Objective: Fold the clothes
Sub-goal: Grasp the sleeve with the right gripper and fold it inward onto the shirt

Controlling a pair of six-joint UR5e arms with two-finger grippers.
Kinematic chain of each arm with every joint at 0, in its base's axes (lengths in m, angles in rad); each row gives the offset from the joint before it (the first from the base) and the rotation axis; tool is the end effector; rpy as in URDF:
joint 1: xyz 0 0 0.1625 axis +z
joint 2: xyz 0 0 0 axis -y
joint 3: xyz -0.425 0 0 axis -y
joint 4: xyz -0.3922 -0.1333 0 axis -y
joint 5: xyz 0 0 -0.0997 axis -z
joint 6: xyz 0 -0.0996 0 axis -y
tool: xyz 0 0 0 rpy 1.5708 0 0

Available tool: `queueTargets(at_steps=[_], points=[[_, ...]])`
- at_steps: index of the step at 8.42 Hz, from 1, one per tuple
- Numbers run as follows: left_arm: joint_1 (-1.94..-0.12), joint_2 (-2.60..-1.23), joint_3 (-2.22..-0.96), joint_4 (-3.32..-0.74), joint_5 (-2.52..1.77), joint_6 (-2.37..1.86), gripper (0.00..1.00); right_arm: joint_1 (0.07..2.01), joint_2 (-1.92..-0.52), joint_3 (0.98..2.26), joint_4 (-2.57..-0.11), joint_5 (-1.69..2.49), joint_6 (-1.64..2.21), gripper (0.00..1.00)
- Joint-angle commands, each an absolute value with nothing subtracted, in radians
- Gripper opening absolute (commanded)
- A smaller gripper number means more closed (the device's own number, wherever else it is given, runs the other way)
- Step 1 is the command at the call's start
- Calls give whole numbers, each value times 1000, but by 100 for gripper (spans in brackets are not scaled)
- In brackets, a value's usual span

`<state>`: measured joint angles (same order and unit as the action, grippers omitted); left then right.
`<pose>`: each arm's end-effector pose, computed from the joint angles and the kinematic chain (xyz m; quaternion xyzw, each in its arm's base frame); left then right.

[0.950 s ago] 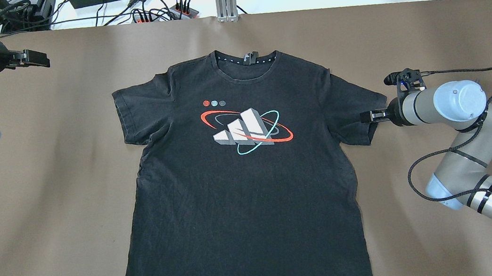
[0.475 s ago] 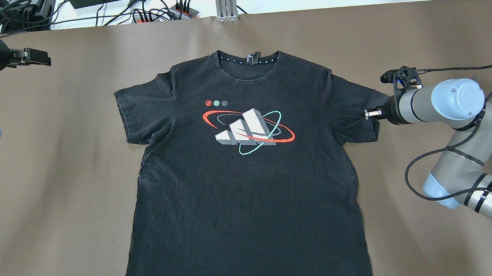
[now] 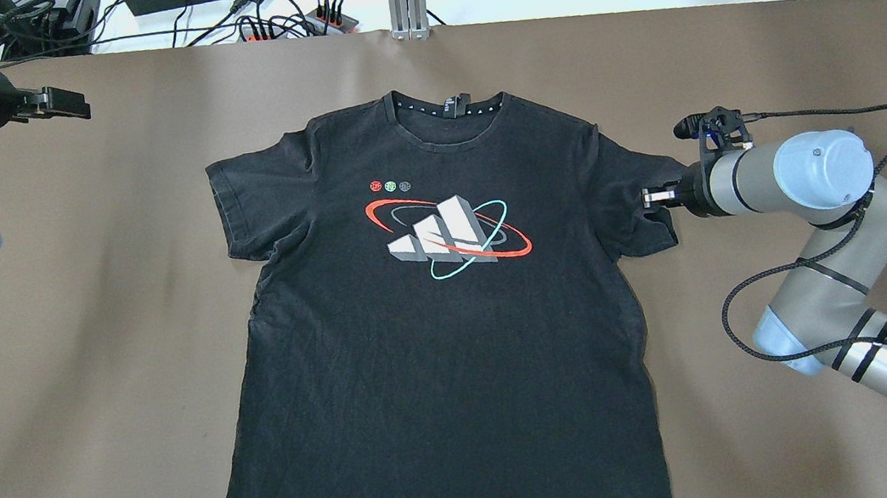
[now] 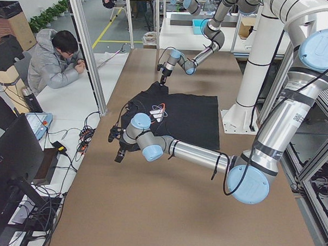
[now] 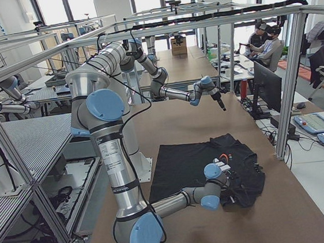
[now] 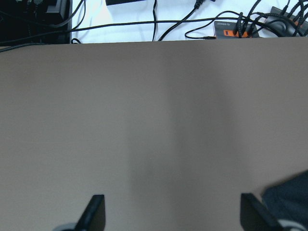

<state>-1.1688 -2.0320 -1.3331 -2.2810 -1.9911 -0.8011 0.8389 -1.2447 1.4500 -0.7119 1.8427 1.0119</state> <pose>0.1902 -0.6841 0.4301 0.2575 0.4027 -0.0811 0.8746 -0.3567 -0.5565 0.4445 0.2340 -0.4600 0.0511 0.8550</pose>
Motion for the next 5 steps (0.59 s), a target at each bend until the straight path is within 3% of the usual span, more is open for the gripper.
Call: queueTargets(at_steps=[1, 5], points=[[-1169, -2029, -1333, -2281, -1991, -799, 100, 838, -1188, 1523, -793, 1842, 1012, 0], [-1169, -2031, -1333, -2283, -1991, -799, 100, 793, -1066, 1494, -885, 1754, 1032, 0]])
